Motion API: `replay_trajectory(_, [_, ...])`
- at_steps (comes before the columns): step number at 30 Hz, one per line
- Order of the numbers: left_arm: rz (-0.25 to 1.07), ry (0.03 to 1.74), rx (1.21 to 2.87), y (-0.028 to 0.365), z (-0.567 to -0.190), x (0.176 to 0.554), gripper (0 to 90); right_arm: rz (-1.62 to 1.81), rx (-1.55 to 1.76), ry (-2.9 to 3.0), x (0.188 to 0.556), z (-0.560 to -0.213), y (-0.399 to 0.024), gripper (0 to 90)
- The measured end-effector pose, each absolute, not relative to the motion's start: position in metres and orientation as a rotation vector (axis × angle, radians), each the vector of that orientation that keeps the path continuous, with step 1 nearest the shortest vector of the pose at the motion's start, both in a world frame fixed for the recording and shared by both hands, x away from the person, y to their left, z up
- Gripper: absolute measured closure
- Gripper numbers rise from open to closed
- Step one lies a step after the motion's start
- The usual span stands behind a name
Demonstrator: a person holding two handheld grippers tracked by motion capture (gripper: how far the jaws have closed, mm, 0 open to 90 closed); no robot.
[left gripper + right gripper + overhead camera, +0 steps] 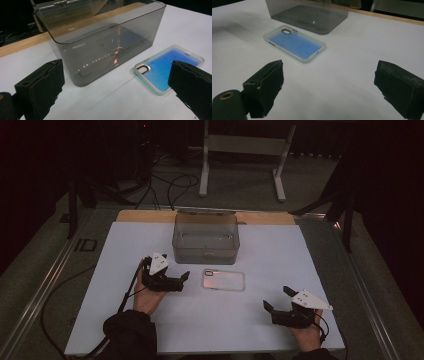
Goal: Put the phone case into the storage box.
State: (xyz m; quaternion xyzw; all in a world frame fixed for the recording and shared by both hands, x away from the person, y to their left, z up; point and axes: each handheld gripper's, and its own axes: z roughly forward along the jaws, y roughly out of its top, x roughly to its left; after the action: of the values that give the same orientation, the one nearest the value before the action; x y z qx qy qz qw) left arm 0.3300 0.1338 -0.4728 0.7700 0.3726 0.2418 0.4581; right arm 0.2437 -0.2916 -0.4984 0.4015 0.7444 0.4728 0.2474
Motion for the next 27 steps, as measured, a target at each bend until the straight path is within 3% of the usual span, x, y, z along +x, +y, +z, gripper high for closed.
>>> replay_trajectory(27, [0.561, 0.922, 1.931, 0.107, -0.479, 0.348, 2.0, 1.292, 1.094, 2.026, 0.243, -0.497, -0.293, 8.7])
